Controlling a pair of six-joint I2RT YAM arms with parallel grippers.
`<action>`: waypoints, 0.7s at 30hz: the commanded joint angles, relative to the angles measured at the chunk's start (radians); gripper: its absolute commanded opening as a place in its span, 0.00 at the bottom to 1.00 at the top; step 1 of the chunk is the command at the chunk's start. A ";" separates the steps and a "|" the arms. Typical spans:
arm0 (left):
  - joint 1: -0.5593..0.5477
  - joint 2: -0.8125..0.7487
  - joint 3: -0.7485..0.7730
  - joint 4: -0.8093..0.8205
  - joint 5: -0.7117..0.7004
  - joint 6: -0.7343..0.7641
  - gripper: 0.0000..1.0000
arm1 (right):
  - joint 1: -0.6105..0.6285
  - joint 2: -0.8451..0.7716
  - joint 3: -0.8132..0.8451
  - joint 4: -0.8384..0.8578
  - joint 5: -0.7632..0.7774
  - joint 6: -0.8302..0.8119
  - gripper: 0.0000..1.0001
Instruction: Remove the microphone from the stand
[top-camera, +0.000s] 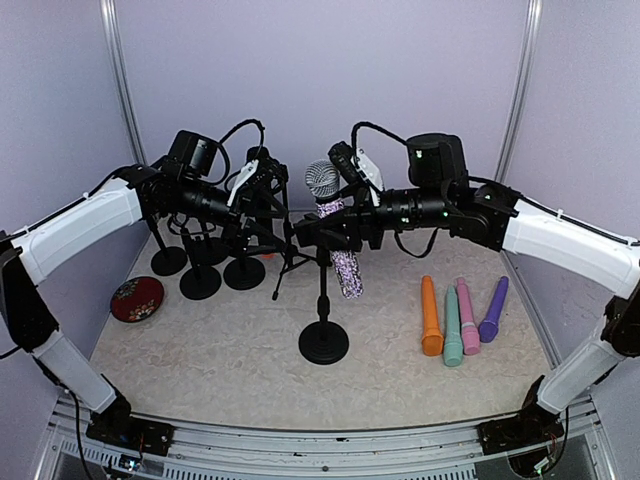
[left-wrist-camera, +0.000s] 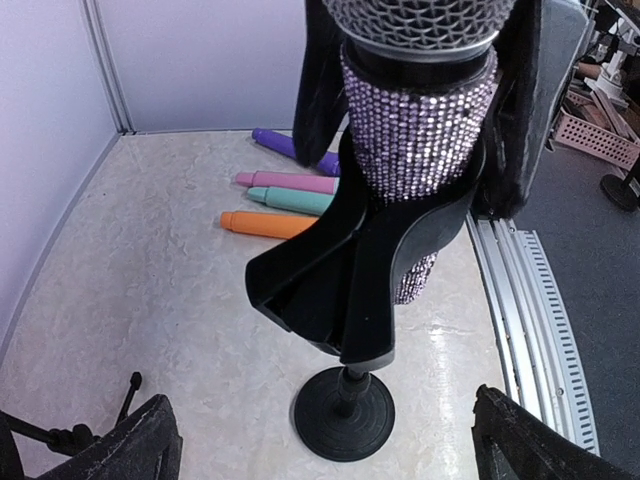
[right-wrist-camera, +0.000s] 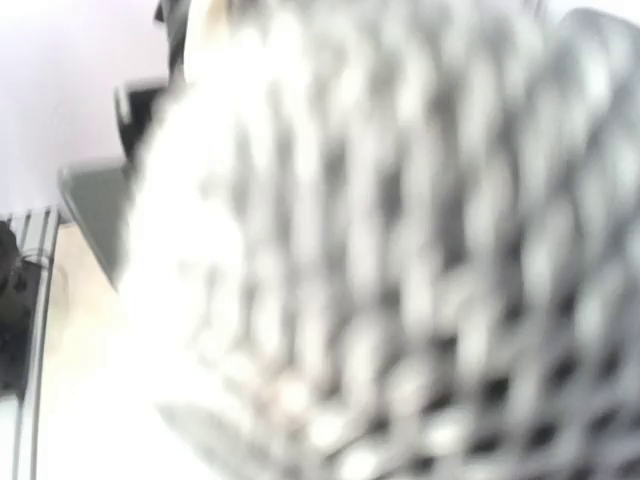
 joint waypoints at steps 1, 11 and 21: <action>-0.011 0.029 0.054 0.013 0.033 0.045 0.99 | 0.031 -0.069 0.025 0.013 0.126 0.022 0.58; -0.046 0.089 0.110 -0.020 0.051 0.110 0.99 | 0.066 -0.070 0.082 -0.067 0.162 -0.001 0.24; -0.054 0.150 0.197 -0.165 0.136 0.286 0.96 | 0.067 -0.039 0.154 -0.114 0.097 -0.070 0.02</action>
